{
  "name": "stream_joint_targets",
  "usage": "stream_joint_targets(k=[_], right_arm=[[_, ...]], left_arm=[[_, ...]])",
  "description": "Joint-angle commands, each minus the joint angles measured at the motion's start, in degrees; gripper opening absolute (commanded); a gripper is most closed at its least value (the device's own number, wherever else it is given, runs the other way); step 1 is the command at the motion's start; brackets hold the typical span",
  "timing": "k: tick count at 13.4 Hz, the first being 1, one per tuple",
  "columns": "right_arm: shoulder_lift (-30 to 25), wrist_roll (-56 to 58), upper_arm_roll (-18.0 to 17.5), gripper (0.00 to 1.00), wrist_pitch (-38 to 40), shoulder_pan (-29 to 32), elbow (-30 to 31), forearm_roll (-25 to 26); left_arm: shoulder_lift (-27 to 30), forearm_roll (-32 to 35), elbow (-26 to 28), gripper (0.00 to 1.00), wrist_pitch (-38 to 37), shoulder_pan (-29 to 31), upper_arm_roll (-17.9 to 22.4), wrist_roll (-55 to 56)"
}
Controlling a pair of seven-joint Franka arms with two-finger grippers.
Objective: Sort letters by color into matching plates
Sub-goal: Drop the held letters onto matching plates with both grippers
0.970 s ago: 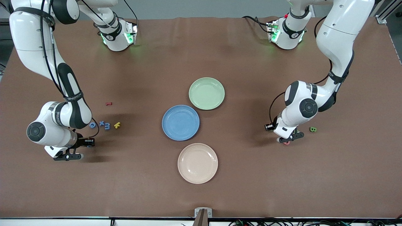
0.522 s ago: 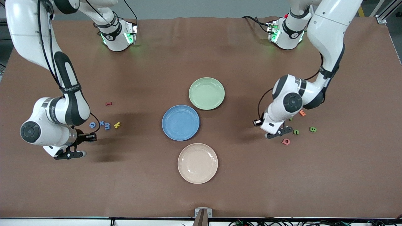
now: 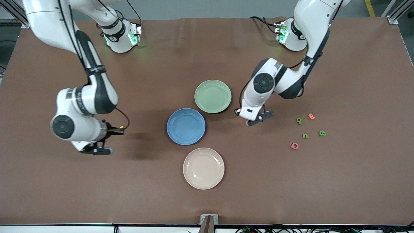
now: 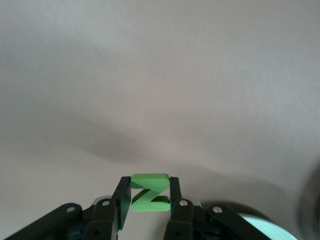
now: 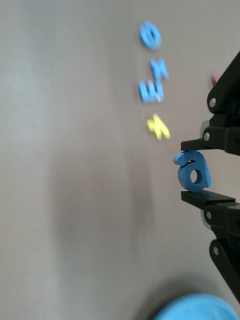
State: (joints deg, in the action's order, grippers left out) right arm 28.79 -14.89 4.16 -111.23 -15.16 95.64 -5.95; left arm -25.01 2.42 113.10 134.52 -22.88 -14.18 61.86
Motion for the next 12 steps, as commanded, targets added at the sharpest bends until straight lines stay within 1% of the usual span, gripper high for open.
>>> stream_joint_targets(k=[1,5,9,11,12], right_arm=[[-0.8,-5.2,0.5,0.15,0.1,-3.8,1.1,-4.3],[-0.4,-15.8,0.5,0.15,-3.1,-10.3,1.1,-4.7],[1.8,-24.7,0.5,0.15,-8.6,-16.3,1.2,-4.7],[3.5,-27.7,0.5,0.15,-11.4,-18.4,1.2,-4.7],[4.4,-28.9,0.5,0.16,-12.7,-19.2,1.2,-4.7]], left_arm=[[0.8,1.0,0.0,0.05,-0.6,-0.8,-0.8,4.1],[0.3,-0.4,-0.3,0.03,-0.4,-0.7,-5.0,10.0],[-1.4,-2.1,-0.3,0.06,0.8,-1.6,-8.1,14.7],[-2.7,-2.1,-0.6,0.10,1.4,-3.8,-8.2,17.3],[-3.5,-2.1,-0.9,0.19,2.2,-4.4,-8.2,18.6]])
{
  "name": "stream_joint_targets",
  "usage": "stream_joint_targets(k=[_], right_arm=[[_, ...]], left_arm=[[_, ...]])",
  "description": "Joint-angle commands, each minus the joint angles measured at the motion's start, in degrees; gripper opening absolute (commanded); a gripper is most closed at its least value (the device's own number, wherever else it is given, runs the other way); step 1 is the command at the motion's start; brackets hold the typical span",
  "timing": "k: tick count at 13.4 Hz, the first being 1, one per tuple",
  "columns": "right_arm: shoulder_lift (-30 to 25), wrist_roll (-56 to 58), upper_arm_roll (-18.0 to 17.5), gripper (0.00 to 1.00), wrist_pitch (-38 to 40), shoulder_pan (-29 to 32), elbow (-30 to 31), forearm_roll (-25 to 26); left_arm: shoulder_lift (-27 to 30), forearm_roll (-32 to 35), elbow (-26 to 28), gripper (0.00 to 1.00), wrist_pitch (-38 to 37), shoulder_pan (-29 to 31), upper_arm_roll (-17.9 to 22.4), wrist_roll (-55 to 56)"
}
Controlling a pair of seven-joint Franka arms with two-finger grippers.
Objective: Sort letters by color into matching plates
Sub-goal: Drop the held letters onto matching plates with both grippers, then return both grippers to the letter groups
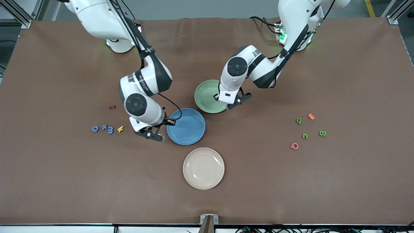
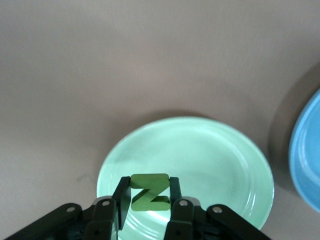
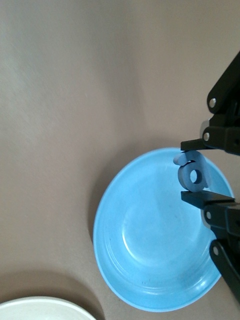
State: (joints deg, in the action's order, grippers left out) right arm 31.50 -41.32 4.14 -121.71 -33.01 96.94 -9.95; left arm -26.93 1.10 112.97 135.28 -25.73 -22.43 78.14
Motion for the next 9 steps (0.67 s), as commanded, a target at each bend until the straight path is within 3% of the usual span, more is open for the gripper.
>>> stream_joint_targets(k=[1,2,3,4,5,9], right_arm=[[2.4,-3.5,0.5,0.16,-3.2,-2.2,-0.1,-0.7],[3.0,-4.4,0.5,0.16,-4.3,-2.8,-0.1,-0.7],[3.7,-5.2,0.5,0.16,-5.2,-3.4,-0.1,-0.7],[4.6,-5.8,0.5,0.16,-6.2,-4.3,-0.1,-0.7],[5.1,-6.3,0.5,0.16,-7.1,-4.9,-0.1,-0.7],[6.4,-7.4,0.5,0.17,-8.5,-6.8,0.2,-0.8]], left_arm=[[-2.2,-0.7,-0.7,0.30,2.2,-1.6,0.0,4.5],[-3.1,-0.7,-1.1,0.37,2.7,-1.6,0.0,5.9],[-3.7,-0.7,-1.5,0.57,3.0,-1.7,0.0,6.7],[-3.8,-0.7,-1.8,0.91,3.0,-1.9,0.0,7.9],[-3.7,-0.7,-1.9,1.00,3.0,-1.6,0.1,8.2],[0.3,0.2,-2.0,1.00,2.4,2.7,0.8,6.8]])
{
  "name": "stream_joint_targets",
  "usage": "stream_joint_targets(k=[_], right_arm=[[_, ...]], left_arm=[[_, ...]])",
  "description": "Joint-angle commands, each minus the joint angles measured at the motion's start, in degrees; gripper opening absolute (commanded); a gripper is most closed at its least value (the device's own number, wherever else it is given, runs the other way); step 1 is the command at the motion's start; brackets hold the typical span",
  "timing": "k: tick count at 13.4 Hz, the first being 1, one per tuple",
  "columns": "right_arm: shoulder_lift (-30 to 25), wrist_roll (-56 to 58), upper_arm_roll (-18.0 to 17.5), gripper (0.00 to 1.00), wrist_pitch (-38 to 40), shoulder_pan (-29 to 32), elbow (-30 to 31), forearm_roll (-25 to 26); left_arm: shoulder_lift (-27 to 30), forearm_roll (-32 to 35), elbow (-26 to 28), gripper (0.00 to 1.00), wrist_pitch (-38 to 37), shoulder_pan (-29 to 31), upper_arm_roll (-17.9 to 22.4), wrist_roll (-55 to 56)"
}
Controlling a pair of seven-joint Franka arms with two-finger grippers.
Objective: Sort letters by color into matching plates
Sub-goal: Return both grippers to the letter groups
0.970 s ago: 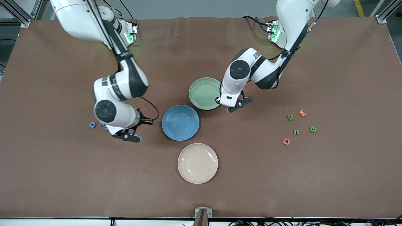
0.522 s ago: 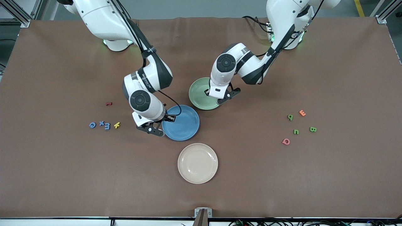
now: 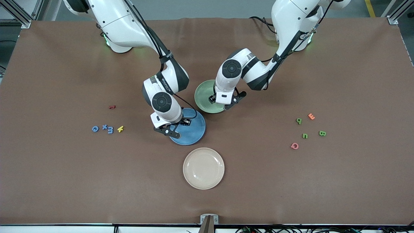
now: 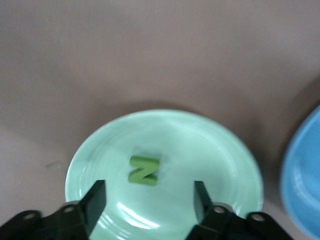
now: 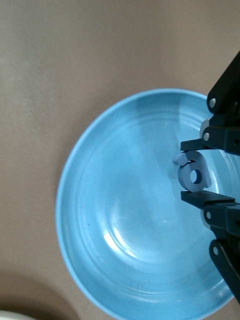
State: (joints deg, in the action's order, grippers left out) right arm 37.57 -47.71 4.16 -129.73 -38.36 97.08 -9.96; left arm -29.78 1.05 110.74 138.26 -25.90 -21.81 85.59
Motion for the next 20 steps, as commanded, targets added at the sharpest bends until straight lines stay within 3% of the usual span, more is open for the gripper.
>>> stream_joint_targets(k=[1,4,6,7,8,9,11,14,18,20], right_arm=[[0.6,-1.0,0.4,0.17,-0.5,-1.7,0.1,-0.9],[0.7,-1.0,0.5,0.18,-0.4,-2.3,0.3,-1.3],[0.7,-1.0,0.5,0.31,-0.3,-2.3,0.3,-1.3],[0.7,-1.0,0.5,0.44,0.0,-2.4,0.3,-1.3],[0.6,-1.0,0.5,0.77,0.3,-2.5,0.3,-1.3],[0.5,-1.0,0.5,0.97,0.4,-2.3,0.4,-1.3],[-0.4,-0.7,0.7,1.00,3.2,-1.9,0.3,-1.2],[-6.8,0.2,1.5,1.00,11.7,1.3,0.3,-0.5],[-13.7,7.9,1.6,1.00,20.0,8.2,0.7,-0.2],[-16.2,10.2,1.6,1.00,22.1,10.5,2.4,3.2]], left_arm=[[4.2,0.3,0.3,1.00,-0.7,5.5,0.1,-2.9],[6.6,0.3,0.4,1.00,-1.8,11.5,0.2,-11.1],[7.6,1.3,0.5,1.00,-4.3,16.6,0.2,-19.4],[7.9,2.0,0.6,1.00,-5.4,18.8,0.2,-23.2],[8.2,2.8,0.7,1.00,-6.4,20.7,0.2,-27.4],[8.1,3.9,0.7,0.99,-6.5,22.9,0.2,-32.1],[7.4,6.5,0.4,0.98,-6.4,26.0,0.2,-41.5],[6.4,12.8,0.4,0.96,-6.4,31.9,0.2,-53.0],[4.5,13.9,0.7,0.89,-5.2,38.9,0.2,-69.9],[2.8,14.0,1.1,0.86,-2.7,41.2,0.2,-74.9]])
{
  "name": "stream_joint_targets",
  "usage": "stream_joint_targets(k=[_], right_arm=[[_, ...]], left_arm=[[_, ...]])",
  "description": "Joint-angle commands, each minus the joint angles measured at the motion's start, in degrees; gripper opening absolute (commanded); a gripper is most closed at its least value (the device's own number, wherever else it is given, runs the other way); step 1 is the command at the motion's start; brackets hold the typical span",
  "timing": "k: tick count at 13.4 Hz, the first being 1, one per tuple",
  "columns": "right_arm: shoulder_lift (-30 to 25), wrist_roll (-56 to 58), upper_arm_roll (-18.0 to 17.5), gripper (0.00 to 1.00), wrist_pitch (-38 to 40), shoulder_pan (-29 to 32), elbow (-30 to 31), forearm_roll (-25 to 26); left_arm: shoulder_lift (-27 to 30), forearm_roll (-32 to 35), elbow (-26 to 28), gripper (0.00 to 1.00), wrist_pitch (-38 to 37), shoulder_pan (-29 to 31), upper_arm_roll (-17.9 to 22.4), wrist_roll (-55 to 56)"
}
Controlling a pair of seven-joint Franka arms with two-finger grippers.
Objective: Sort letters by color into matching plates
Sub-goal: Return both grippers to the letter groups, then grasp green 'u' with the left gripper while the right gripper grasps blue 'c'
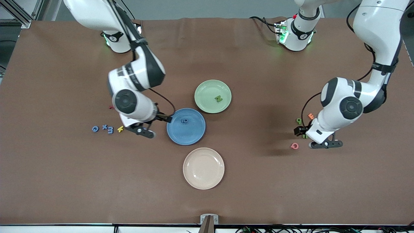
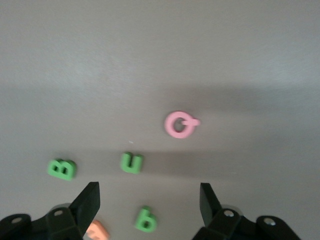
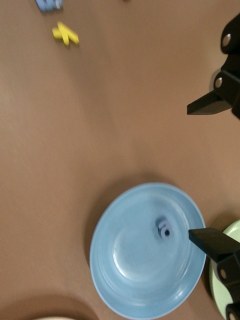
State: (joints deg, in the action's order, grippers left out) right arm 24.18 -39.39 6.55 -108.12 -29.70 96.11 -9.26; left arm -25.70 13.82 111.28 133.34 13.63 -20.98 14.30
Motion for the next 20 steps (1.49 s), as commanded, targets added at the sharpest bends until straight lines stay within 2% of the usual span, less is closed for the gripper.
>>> stream_joint_targets(k=[1,4,8,12,18,20], right_arm=[[-4.4,3.6,-0.7,1.00,0.5,3.1,5.3,4.0],[-6.9,15.4,-0.7,1.00,0.5,9.7,9.1,4.2],[-6.2,33.0,-0.7,1.00,-2.0,21.1,11.7,5.2],[-4.7,45.9,-0.8,1.00,-12.4,28.0,14.7,7.1],[2.5,60.2,-0.8,1.00,-25.3,32.5,14.1,7.3],[4.2,60.8,-0.8,0.99,-27.4,32.9,13.8,7.3]], left_arm=[[-2.3,1.2,0.5,0.84,3.4,2.6,-0.6,-5.4],[-4.5,1.6,0.5,0.78,3.9,2.9,-0.6,-5.9],[-7.8,1.9,0.5,0.74,7.0,3.2,-0.5,-5.1],[-8.2,2.0,0.7,0.70,7.3,3.2,-0.5,-4.8],[-8.2,2.7,1.0,0.66,7.1,3.2,0.6,-4.8],[-8.2,2.8,1.0,0.65,7.1,3.2,0.6,-4.5]])
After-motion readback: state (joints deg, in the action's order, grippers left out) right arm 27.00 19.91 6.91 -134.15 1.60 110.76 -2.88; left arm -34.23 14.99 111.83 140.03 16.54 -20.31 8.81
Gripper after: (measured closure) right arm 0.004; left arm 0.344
